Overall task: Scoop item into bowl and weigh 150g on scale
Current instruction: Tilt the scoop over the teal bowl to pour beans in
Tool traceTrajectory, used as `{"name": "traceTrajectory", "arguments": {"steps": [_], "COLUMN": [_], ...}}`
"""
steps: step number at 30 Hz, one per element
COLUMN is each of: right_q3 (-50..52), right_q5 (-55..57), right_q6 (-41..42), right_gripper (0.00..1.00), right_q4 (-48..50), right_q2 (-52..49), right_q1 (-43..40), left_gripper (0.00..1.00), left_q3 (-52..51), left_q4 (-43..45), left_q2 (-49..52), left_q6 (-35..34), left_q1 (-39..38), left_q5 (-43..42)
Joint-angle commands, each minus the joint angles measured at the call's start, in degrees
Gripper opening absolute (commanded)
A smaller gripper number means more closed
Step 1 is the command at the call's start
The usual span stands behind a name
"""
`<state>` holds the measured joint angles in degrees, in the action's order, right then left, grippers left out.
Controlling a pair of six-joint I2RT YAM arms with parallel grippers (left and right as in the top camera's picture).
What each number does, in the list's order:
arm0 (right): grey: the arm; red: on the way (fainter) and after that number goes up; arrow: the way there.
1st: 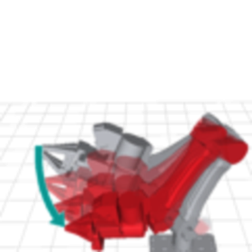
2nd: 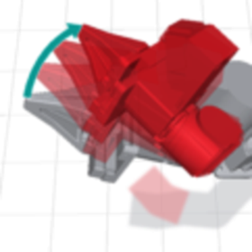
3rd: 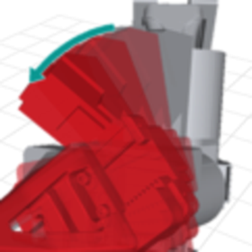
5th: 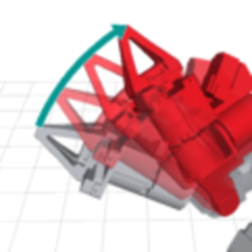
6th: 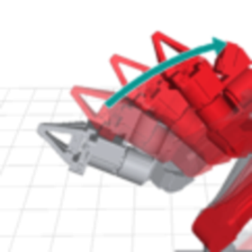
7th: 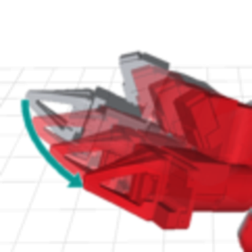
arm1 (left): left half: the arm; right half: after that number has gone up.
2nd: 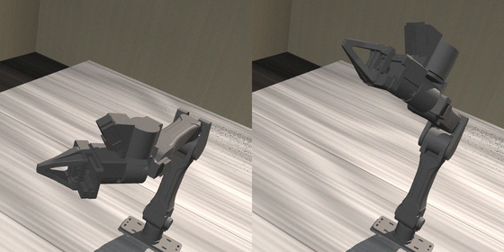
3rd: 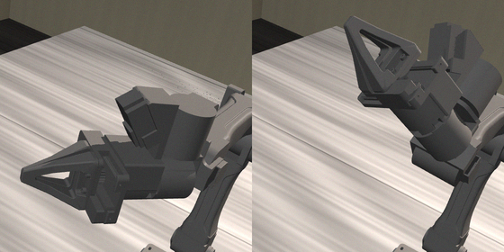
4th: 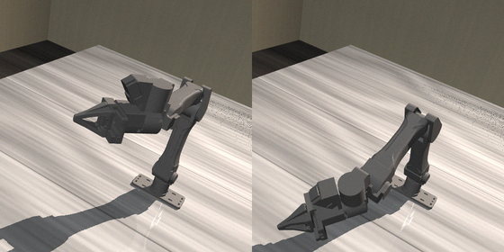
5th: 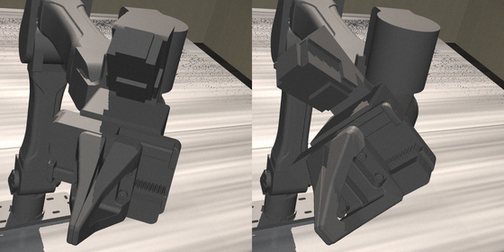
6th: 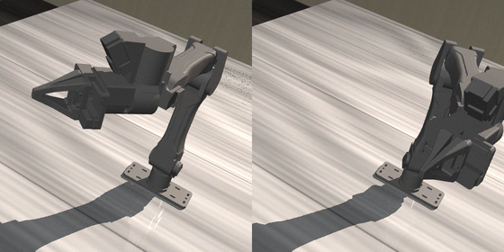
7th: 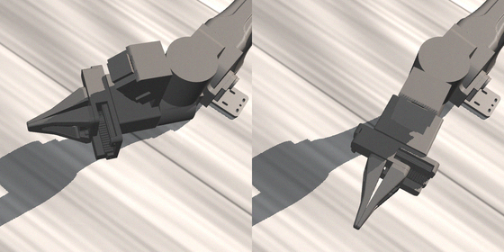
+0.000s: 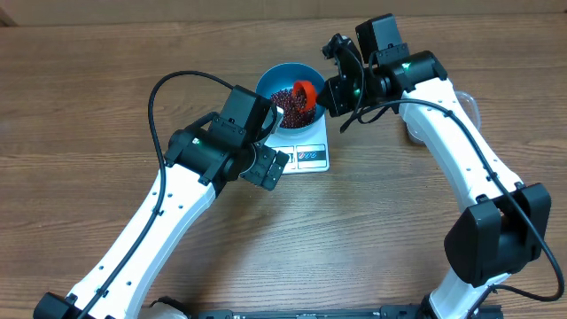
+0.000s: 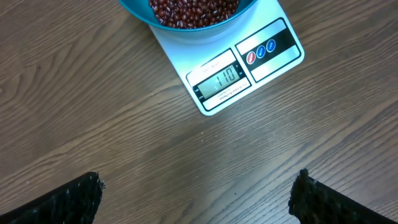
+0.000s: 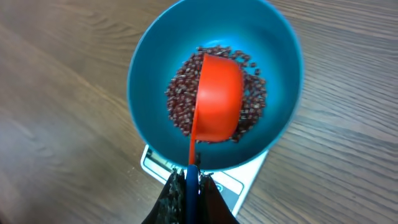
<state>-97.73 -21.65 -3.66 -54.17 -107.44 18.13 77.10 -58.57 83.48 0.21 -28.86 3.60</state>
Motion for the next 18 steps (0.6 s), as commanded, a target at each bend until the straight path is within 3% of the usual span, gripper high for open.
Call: {"name": "traceTrajectory", "arguments": {"steps": [1,15,18], "right_q3": [-1.8,-1.8,-1.8], "right_q5": [2.1,1.1,-5.2], "right_q6": [2.4,2.3,-4.6], "right_gripper": [0.04,0.04,0.03], "right_q4": [0.4,0.0,-1.3], "right_q2": [0.0,0.0,0.0], "right_q1": [0.1,0.2,0.4], "left_gripper": [0.99,1.0,1.0], "left_q3": [-0.2,-0.2,-0.2], "left_q4": [0.1,0.1,0.1], "left_q2": [-0.7,-0.7,-0.7], "left_q6": [0.9,0.9,0.9], "left_q1": [0.0,0.0,0.0], "left_q5": [-0.7,-0.7,-0.7]}}
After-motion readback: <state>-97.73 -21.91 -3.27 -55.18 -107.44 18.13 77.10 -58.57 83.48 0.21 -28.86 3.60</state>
